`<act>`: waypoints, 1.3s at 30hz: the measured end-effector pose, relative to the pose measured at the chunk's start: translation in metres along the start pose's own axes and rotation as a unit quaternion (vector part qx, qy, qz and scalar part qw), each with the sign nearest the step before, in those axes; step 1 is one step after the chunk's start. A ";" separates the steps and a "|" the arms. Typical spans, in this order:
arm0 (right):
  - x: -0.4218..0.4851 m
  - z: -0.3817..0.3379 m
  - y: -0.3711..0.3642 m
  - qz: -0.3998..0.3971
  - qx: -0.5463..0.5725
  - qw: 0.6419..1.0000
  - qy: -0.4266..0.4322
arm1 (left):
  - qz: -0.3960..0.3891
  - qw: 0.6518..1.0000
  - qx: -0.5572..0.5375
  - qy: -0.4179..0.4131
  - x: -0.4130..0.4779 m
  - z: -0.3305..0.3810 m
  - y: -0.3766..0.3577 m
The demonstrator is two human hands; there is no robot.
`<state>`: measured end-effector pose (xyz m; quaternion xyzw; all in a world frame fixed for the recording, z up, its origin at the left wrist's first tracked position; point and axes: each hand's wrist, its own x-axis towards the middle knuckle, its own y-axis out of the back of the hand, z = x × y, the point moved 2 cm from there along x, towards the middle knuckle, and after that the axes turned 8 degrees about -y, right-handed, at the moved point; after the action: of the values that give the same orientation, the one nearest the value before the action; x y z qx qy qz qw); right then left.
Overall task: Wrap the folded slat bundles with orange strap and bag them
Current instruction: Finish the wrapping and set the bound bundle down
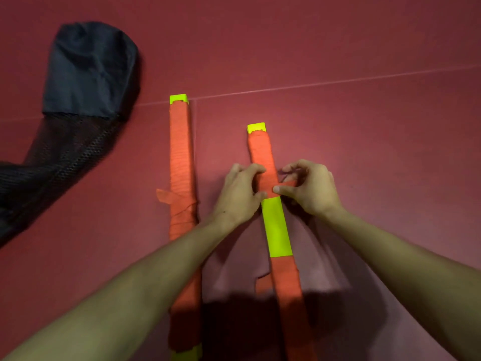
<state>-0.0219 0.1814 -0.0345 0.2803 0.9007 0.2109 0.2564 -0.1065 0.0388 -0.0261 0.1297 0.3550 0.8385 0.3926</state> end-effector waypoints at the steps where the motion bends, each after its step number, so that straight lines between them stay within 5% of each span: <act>1: 0.000 0.001 0.000 0.003 0.000 1.000 0.000 | 0.008 1.000 0.013 -0.007 -0.001 0.000 0.002; 16: -0.005 0.010 0.002 0.029 0.003 1.000 0.012 | 0.041 0.997 0.024 -0.055 0.009 0.005 -0.004; 25: -0.009 0.012 -0.006 0.017 0.158 0.987 -0.027 | 0.057 0.995 -0.010 -0.084 0.003 -0.005 -0.003; 32: -0.004 0.013 -0.001 -0.025 0.075 0.997 -0.016 | 0.062 0.995 0.002 -0.081 0.010 -0.001 -0.004; 39: -0.009 0.006 -0.004 0.031 0.016 0.999 -0.001 | 0.057 0.992 0.035 -0.104 0.003 -0.009 -0.010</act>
<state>-0.0136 0.1743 -0.0377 0.3127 0.8944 0.2044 0.2460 -0.1077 0.0411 -0.0399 0.2499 0.3336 0.8283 0.3744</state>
